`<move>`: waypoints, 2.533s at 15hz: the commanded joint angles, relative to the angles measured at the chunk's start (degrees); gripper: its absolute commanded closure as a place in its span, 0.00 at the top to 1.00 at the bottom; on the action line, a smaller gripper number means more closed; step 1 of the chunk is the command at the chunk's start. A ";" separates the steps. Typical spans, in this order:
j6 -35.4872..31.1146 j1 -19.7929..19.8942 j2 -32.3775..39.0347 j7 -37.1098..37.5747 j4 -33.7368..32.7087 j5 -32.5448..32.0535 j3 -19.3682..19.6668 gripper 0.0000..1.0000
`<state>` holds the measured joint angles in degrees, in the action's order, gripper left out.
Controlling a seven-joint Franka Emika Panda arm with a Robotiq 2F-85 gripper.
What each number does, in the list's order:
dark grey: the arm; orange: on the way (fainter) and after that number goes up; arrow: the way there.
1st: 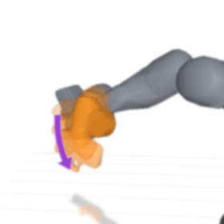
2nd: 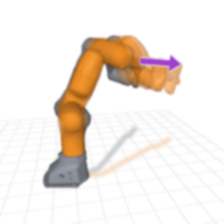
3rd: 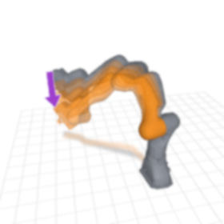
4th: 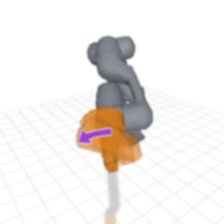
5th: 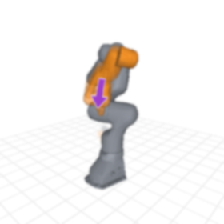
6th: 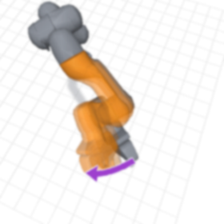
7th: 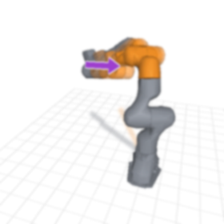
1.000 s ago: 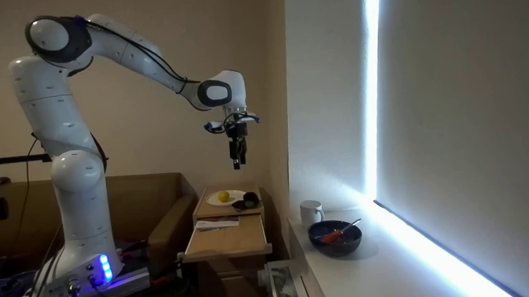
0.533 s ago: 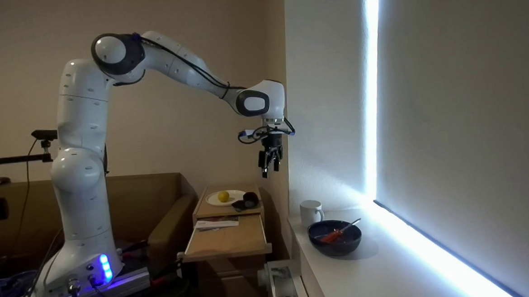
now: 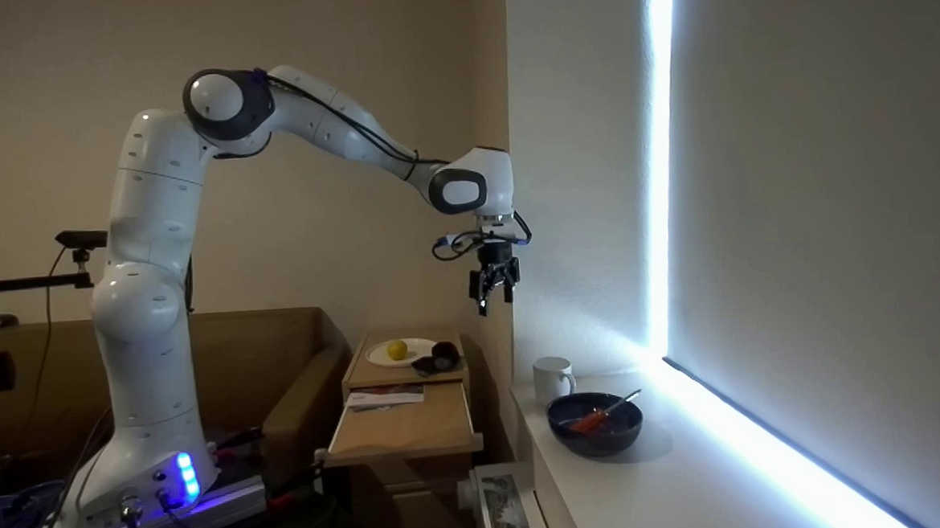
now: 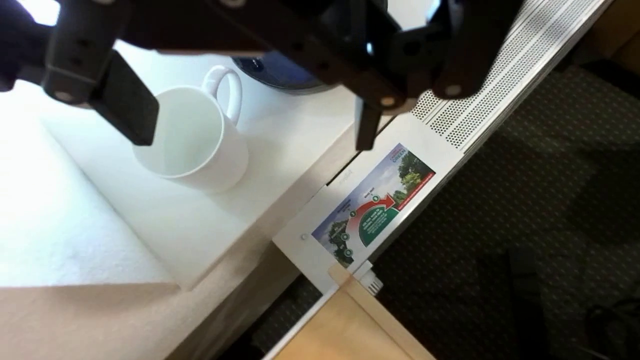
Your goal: Pick up the cup and place it on the slide
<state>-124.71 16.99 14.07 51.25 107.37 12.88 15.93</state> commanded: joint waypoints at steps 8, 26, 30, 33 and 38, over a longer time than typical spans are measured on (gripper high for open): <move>-22.51 -3.17 13.04 19.29 -2.75 1.73 0.74 1.00; -21.49 -6.69 21.51 32.98 -5.08 -3.26 4.00 1.00; -23.07 -6.74 23.34 36.00 -5.58 -3.46 4.29 1.00; -24.61 -6.67 24.22 38.31 -5.79 -2.94 4.30 1.00; -23.74 -6.02 23.79 38.41 -5.31 -2.95 3.54 1.00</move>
<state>-148.55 10.75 37.79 89.62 102.24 10.07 19.64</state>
